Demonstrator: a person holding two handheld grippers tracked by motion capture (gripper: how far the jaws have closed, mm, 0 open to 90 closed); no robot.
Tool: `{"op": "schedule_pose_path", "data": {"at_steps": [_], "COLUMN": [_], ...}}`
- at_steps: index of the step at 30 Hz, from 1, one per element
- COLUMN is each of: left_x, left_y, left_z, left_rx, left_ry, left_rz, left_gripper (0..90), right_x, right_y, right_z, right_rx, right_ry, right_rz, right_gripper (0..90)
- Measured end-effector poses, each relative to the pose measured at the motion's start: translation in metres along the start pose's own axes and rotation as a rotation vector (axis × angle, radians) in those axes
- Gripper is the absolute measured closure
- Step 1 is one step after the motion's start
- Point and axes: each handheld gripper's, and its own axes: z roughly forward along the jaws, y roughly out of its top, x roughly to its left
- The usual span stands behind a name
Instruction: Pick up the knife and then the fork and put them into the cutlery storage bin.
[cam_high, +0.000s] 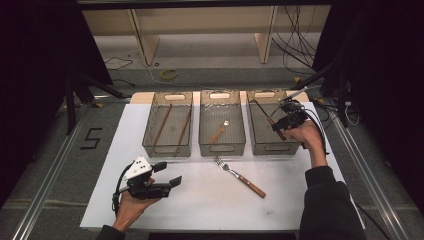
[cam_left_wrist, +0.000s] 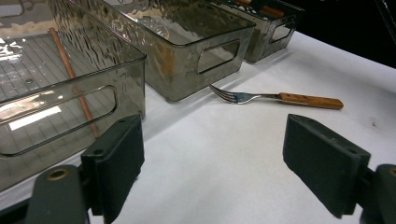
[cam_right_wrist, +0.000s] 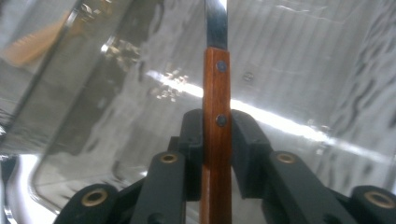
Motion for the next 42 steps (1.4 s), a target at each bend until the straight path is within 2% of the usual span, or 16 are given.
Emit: {"op": "schedule_pose_path", "data": {"at_steps": [2, 9, 14, 21, 27, 36, 40, 42], "left_x": [0.0, 0.0, 0.001, 0.002, 0.003, 0.003, 0.004, 0.004], "left_y": [0.0, 0.0, 0.0, -0.001, -0.001, -0.002, -0.002, -0.002], "left_z": [0.0, 0.0, 0.0, 0.001, 0.001, 0.001, 0.001, 0.001], "left_rx": [0.001, 0.001, 0.004, 0.007, 0.004, -0.002, -0.001, -0.002], "left_ry": [0.0, 0.003, 0.003, 0.002, 0.003, 0.005, 0.008, 0.008], "left_rz": [-0.003, -0.003, 0.0, -0.004, -0.007, -0.017, -0.017, -0.014], "left_gripper": [20.0, 20.0, 20.0, 19.9, 19.9, 19.9, 19.9, 19.9], "right_x": [0.0, 0.008, 0.024, 0.053, 0.076, 0.093, 0.1, 0.104], "right_y": [0.0, -0.001, -0.006, -0.016, -0.03, -0.049, -0.056, -0.057], "right_z": [-0.001, -0.016, -0.029, -0.045, -0.051, -0.046, -0.041, -0.039], "right_rx": [-0.019, -0.08, -0.113, -0.15, -0.162, -0.173, -0.164, -0.151], "right_ry": [0.044, 0.072, 0.082, 0.089, 0.088, 0.113, 0.139, 0.137], "right_rz": [0.002, -0.043, -0.119, -0.216, -0.279, -0.31, -0.324, -0.338], "right_gripper": [65.4, 55.7, 48.8, 38.8, 36.0, 35.7, 35.6, 35.3]}}
